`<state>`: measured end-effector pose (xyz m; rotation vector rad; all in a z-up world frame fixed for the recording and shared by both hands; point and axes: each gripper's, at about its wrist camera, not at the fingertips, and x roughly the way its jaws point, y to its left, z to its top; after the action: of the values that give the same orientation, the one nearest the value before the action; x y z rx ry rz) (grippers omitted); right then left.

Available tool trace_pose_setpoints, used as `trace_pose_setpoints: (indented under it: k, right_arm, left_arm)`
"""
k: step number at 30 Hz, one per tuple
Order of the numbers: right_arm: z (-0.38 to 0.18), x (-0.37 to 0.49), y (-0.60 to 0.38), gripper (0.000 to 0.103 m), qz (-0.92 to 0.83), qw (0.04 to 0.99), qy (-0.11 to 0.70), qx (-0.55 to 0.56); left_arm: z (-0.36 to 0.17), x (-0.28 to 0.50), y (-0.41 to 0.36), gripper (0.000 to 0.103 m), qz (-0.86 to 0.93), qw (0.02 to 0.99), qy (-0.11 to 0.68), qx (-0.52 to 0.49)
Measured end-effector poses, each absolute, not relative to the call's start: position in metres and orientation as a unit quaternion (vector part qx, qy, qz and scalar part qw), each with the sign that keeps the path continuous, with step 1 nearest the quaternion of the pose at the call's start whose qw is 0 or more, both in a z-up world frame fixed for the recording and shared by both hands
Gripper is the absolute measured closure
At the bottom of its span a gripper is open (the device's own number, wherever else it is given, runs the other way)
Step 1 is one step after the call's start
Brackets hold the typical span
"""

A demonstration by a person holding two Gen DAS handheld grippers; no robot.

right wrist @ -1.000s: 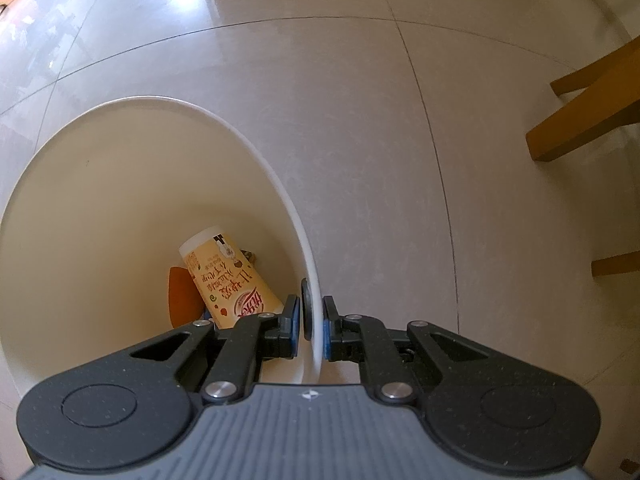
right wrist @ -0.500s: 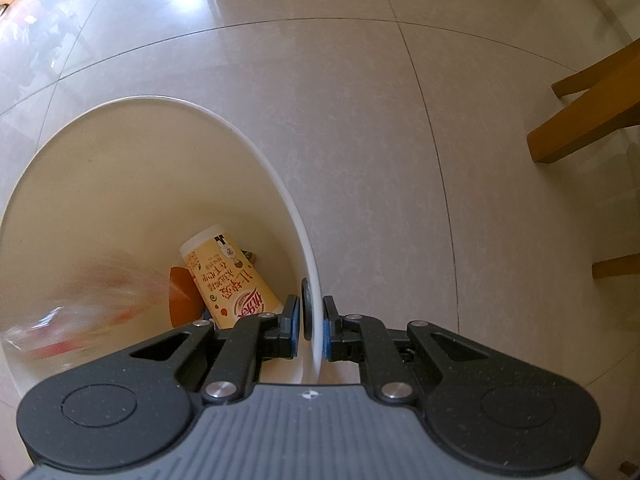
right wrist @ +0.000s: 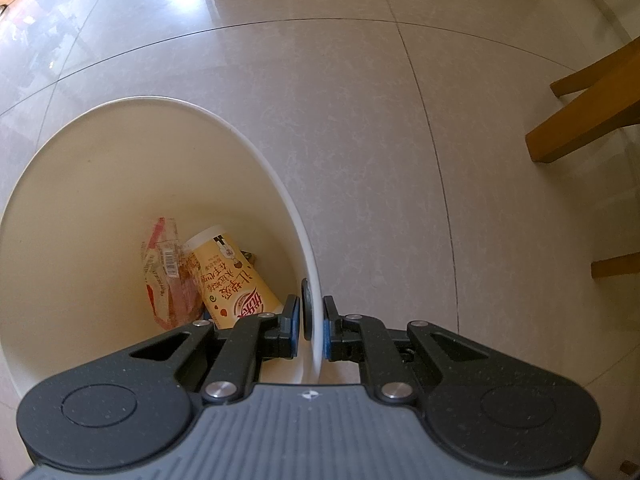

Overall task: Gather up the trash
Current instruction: 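Move the left gripper to the crumpled white paper and grasp it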

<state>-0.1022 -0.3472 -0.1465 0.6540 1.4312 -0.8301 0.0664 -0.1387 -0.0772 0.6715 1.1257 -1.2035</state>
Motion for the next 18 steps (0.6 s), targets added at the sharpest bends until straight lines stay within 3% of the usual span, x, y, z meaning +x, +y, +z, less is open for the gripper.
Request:
trace_pose_setpoints:
  k: [10,18]
  right_arm:
    - [-0.149,-0.099,-0.345,0.09,-0.367,0.628,0.628,0.278]
    - [-0.149,-0.097,-0.342,0.089,-0.38,0.623,0.623,0.281]
  left_arm:
    - [-0.102,0.097,-0.087,0.017,-0.467,0.673,0.511,0.261]
    - [-0.151,0.113,-0.036,0.017,-0.414,0.694,0.525,0.266]
